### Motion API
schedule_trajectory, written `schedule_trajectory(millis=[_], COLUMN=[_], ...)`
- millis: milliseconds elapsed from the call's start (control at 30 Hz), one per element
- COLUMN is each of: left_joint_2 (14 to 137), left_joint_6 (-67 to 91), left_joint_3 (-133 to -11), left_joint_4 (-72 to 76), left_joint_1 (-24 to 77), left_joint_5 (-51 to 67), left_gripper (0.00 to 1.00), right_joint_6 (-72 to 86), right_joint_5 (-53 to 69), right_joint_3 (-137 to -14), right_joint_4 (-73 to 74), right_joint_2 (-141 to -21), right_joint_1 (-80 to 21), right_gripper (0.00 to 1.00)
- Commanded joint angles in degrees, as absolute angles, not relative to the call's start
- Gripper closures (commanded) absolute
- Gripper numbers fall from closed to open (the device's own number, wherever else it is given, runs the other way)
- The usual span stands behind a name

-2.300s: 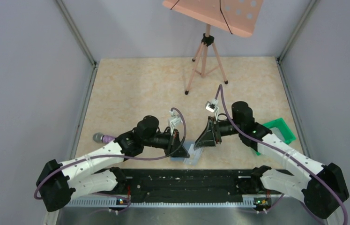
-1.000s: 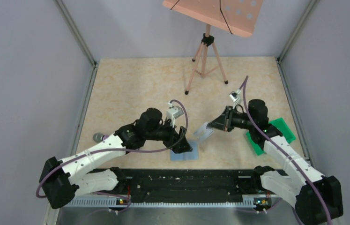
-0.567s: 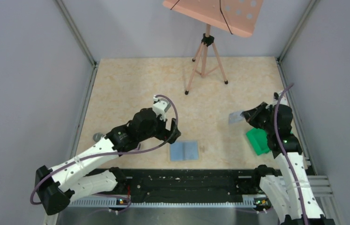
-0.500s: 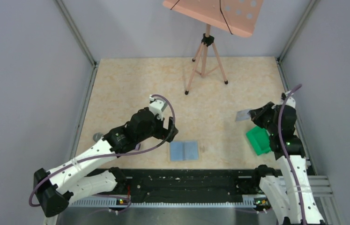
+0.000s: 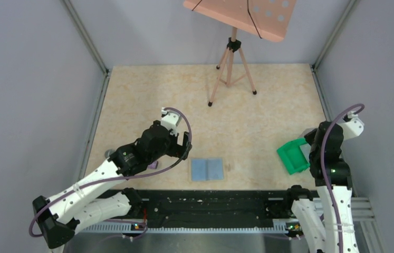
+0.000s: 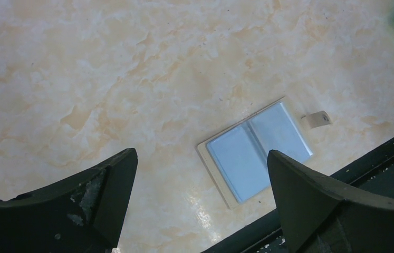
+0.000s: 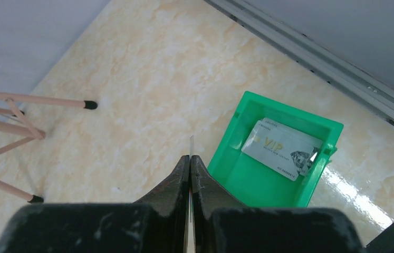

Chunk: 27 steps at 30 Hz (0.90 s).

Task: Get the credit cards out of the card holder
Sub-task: Place the credit card in the storage box.

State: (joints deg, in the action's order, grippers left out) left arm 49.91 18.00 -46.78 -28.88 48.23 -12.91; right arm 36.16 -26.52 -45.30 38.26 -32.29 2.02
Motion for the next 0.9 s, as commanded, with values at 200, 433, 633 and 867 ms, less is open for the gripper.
schedule_trajectory(millis=[200, 433, 633, 867], left_joint_2=[47.18, 47.63, 48.13, 47.07], left_joint_6=[14.68, 14.53, 14.22, 14.24], left_joint_3=[-46.61, -46.37, -46.67, -45.67], left_joint_4=[-30.25, -29.77, -29.78, -29.25], left_joint_1=[48.05, 48.08, 48.09, 48.08], left_joint_5=[-11.93, -11.22, -11.41, -12.12], left_gripper=[0.01, 0.01, 0.01, 0.01], right_joint_6=[33.22, 29.93, 29.67, 34.5], right_joint_5=[-17.7, 4.87, 6.73, 6.71], right_joint_3=[-41.71, -36.25, -32.26, -24.46], right_joint_4=[35.96, 29.0, 23.73, 16.69], right_joint_2=[-34.2, -36.79, -35.32, -30.26], right_joint_1=[16.93, 38.05, 42.54, 42.54], right_gripper=[1.0, 1.0, 1.0, 1.0])
